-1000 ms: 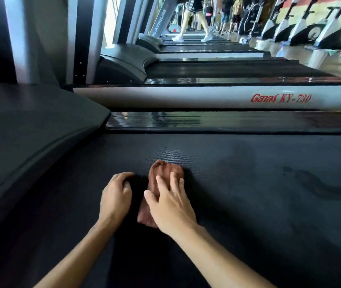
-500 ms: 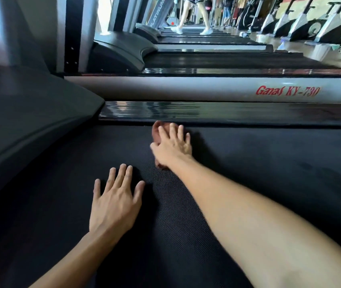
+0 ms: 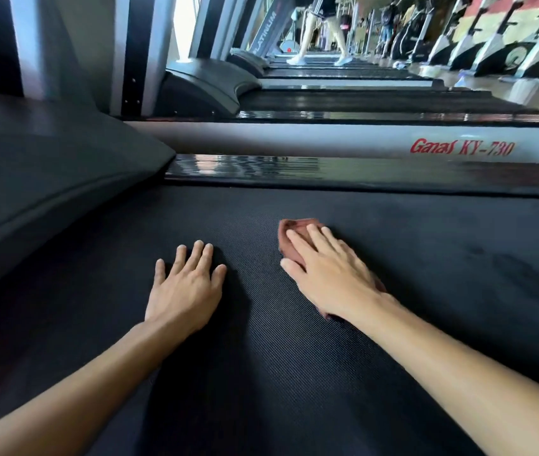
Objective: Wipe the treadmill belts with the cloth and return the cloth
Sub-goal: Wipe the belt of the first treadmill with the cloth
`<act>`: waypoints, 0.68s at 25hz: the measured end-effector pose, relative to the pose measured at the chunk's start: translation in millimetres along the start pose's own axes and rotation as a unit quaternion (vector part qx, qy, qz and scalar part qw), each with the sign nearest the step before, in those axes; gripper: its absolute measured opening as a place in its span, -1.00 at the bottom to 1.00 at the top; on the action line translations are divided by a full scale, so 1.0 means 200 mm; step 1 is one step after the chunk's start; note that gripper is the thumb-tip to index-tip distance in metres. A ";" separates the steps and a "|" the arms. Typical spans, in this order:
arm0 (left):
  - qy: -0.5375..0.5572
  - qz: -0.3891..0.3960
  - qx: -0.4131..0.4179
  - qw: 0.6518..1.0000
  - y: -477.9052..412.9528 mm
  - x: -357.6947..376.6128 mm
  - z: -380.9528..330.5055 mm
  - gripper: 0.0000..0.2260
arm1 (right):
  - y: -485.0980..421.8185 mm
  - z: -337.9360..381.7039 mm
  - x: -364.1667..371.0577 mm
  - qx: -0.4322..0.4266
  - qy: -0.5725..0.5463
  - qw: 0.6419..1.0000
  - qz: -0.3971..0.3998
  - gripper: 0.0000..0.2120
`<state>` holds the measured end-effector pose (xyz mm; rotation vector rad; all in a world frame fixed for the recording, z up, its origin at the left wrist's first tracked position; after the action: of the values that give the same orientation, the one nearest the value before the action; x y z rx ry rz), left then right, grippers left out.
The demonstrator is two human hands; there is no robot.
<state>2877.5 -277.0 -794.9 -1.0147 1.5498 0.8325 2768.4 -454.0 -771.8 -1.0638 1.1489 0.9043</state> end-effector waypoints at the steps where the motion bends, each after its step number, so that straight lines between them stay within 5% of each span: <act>1: -0.001 0.002 0.010 1.000 0.05 0.00 -0.03 -0.47 | -0.08 0.02 0.03 -0.017 -0.015 1.000 0.011 -0.44; 5: -0.002 -0.009 0.067 0.998 0.37 0.01 -0.18 -0.48 | -0.23 -0.33 0.01 0.055 -0.026 0.998 0.032 -0.50; 8: -0.008 0.011 0.087 0.996 0.54 0.02 -0.25 -0.48 | 0.13 -0.45 -0.09 0.113 -0.023 0.993 0.028 -0.51; 13: -0.009 0.025 0.093 0.995 0.78 0.00 -0.24 -0.51 | 0.92 0.14 -0.19 -0.039 -0.010 0.999 -0.034 -0.48; 17: -0.014 0.010 0.081 0.997 0.87 0.00 -0.18 -0.51 | 0.75 0.19 -0.13 -0.062 -0.043 0.997 0.009 -0.48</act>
<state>2704.2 -240.8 -787.4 -0.8686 1.5791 0.7193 2630.3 -378.9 -769.6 -1.1056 1.0420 1.0373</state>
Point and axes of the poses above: each hand's wrist, its own y-axis away from the middle knuckle, its own x-axis out of the palm, z = x × y, the point moved 8 cm from there along -y, towards the middle knuckle, and after that the axes turned 10 degrees about -x, right-handed, at the moved point
